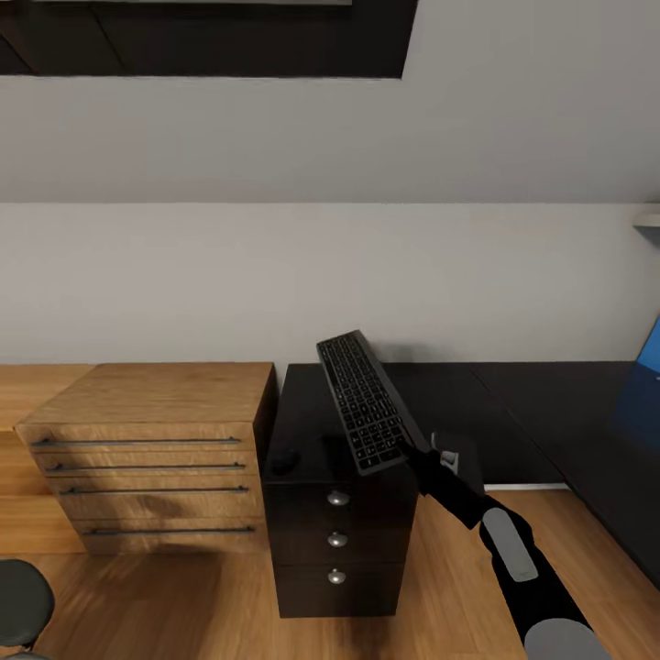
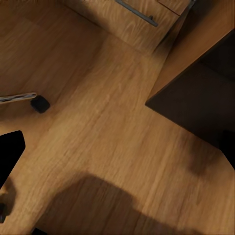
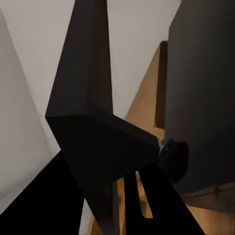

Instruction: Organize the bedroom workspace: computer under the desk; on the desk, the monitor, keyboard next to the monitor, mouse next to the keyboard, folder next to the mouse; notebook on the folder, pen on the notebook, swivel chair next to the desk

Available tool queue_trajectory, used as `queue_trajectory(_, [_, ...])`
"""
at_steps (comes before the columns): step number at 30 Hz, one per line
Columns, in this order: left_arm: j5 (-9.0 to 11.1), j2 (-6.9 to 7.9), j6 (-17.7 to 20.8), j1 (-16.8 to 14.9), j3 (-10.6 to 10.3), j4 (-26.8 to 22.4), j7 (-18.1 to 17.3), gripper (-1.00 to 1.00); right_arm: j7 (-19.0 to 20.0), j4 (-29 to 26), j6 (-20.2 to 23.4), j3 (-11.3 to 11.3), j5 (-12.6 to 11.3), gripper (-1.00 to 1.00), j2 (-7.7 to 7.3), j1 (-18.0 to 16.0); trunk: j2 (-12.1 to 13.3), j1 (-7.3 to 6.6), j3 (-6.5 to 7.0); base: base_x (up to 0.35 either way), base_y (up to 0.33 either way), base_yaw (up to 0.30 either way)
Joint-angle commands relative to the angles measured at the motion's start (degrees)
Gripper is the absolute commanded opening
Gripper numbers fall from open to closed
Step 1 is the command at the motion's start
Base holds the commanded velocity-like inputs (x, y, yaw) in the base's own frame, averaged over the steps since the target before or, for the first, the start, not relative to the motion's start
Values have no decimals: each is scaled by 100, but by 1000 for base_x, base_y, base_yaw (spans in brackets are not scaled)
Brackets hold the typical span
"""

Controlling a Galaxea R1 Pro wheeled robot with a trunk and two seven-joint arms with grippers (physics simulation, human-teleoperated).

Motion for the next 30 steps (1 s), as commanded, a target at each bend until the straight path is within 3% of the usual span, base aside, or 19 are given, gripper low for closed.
queue_trajectory(1, [61, 8, -47, -3, -18, -8, 19, 100, 2, -170, 48, 4, -12, -100, 6, 85, 39, -22, 14, 0, 0, 0])
queue_trajectory(2, [62, 9, -46, -3, -18, -8, 19, 100, 3, -575, 121, 26, -37, -100, 16, 294, 79, -44, 32, 0, 0, 0])
queue_trajectory(5, [66, 6, -45, -3, -23, -8, 22, 100, 33, -1051, 284, 37, -50, -100, 13, 465, 199, -110, 86, 0, 0, 0])
queue_trajectory(7, [76, 3, -45, -3, -26, -8, 25, 100, 137, -1465, 393, 43, -45, -100, 8, 773, 279, -154, 122, 0, 0, 0])
queue_trajectory(11, [73, 2, -45, -3, -32, 49, 20, 100, 669, -1644, 429, 46, -32, -100, 6, 1077, 440, -242, 193, 0, 0, 0])
queue_trajectory(15, [65, 2, -45, -3, -36, 97, 13, 100, 857, -1664, 433, 46, -26, -100, 6, 1119, 440, -242, 193, 0, 0, 0])
queue_trajectory(30, [63, 2, -45, -3, -19, 106, -5, 100, 894, -1668, 458, 45, -55, -100, 7, 1130, 440, -242, 190, 0, 0, -4])
